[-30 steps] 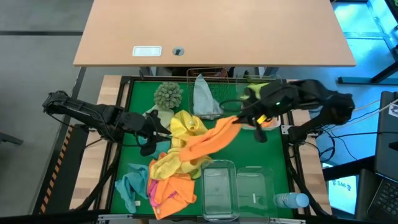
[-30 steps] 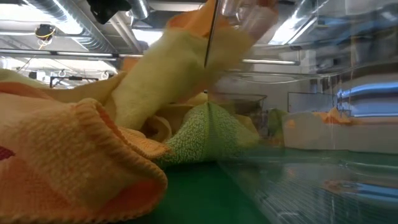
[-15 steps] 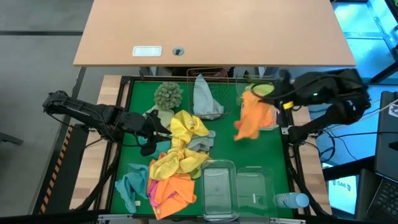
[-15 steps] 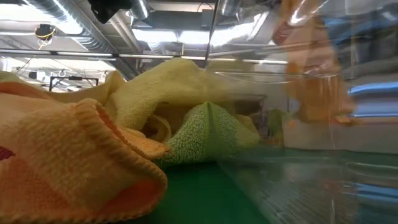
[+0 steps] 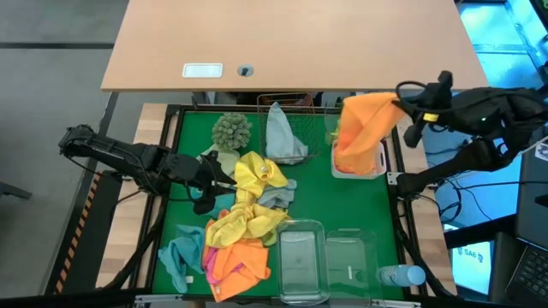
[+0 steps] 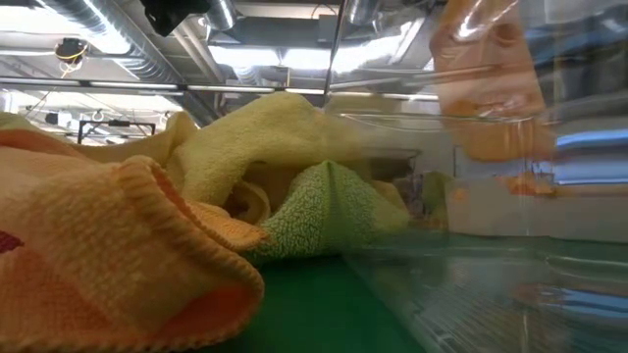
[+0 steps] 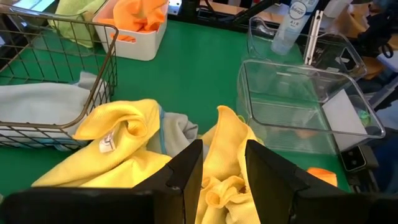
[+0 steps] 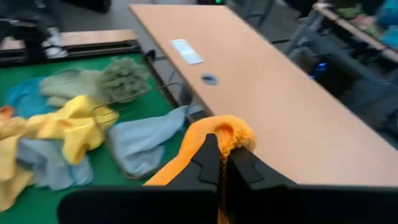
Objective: Sort microfiber towel by color & place in baskets
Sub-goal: Put the orange microfiber towel into the white bin
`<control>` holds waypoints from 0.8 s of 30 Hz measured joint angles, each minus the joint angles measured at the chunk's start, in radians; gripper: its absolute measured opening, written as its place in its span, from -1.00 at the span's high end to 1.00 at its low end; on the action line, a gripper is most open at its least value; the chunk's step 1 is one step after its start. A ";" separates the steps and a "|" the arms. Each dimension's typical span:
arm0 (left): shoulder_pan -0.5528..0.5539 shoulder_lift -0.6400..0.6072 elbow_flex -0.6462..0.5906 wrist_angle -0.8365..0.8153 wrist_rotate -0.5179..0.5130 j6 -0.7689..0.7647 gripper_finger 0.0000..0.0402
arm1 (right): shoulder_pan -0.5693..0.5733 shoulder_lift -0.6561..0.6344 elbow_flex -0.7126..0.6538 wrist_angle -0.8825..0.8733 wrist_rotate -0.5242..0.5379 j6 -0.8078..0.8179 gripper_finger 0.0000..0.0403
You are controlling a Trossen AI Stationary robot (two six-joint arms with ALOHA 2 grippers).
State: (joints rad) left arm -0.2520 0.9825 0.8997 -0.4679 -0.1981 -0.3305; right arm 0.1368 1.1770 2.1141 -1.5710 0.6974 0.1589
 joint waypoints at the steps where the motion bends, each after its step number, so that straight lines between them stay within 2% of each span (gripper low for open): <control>1: 0.000 0.000 0.000 0.000 0.000 0.000 0.43 | 0.000 -0.010 -0.006 0.000 0.013 0.000 1.00; 6: 0.000 0.000 0.000 0.002 0.000 0.000 0.43 | 0.000 -0.070 -0.110 0.001 0.018 0.040 1.00; 14: 0.000 0.000 0.000 0.002 0.000 0.000 0.43 | 0.000 -0.213 -0.470 0.002 0.015 0.151 1.00; 19: 0.000 0.000 0.000 0.003 0.000 0.000 0.43 | 0.000 -0.267 -0.687 0.030 -0.080 0.242 1.00; 24: 0.000 0.000 0.000 0.007 0.000 0.000 0.43 | 0.000 -0.286 -0.887 0.193 -0.195 0.268 1.00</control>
State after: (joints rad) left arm -0.2520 0.9825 0.8997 -0.4610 -0.1977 -0.3305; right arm 0.1371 0.8906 1.2267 -1.3779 0.5023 0.4268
